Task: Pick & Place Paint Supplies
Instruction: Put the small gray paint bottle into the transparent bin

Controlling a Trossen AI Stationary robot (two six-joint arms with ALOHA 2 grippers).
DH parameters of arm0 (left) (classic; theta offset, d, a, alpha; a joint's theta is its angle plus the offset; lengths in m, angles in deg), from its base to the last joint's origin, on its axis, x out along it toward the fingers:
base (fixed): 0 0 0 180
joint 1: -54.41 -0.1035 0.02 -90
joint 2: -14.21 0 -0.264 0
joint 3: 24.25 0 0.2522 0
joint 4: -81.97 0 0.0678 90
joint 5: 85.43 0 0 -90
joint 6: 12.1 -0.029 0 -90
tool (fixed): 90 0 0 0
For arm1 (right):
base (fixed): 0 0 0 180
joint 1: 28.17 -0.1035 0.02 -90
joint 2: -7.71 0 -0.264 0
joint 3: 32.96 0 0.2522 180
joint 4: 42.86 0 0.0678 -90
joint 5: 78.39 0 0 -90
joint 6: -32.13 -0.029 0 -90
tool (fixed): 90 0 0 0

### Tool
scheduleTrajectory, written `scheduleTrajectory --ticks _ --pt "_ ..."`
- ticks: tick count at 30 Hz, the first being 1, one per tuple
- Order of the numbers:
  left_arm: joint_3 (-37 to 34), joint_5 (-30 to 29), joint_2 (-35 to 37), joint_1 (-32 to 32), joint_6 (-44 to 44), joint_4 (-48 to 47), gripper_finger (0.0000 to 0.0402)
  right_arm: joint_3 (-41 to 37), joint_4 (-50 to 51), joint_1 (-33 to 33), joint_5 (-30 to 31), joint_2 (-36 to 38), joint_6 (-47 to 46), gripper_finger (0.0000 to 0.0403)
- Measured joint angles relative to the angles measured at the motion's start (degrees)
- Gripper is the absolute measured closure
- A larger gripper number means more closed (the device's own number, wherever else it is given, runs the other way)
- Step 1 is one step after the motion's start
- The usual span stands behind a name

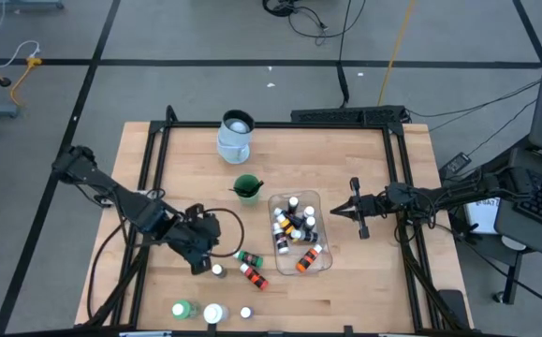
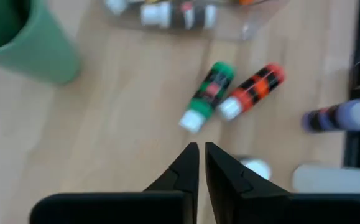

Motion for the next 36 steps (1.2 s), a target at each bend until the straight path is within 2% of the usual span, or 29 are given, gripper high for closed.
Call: scheduleTrajectory --ticks 5,10,22,27,31,36 --pt "-3.13 1.85 -0.04 -0.04 -2.22 10.39 0.0373 0.00 0.00 0.00 0.00 -0.01 0.00 0.0399" --pt "-3.88 1.39 -0.07 -0.02 -6.29 14.79 0.0373 0.01 0.00 -0.01 0.00 0.00 0.00 0.0399" --pt "-4.21 -0.25 -2.97 0.02 -12.95 15.57 0.0373 0.00 0.02 0.01 0.02 0.00 0.11 0.0399" --pt "-4.21 -0.56 -2.81 -0.03 -11.98 16.87 0.0373 0.00 0.02 0.01 0.00 0.00 0.18 0.0399" --pt "-4.12 -5.61 -5.60 -0.29 -7.67 18.40 0.0373 0.00 0.02 0.00 0.02 0.00 0.20 0.0399" --pt "-4.19 0.04 -10.57 -0.88 -13.36 21.25 0.0373 0.01 -0.01 -0.02 0.02 -0.01 0.22 0.0399"
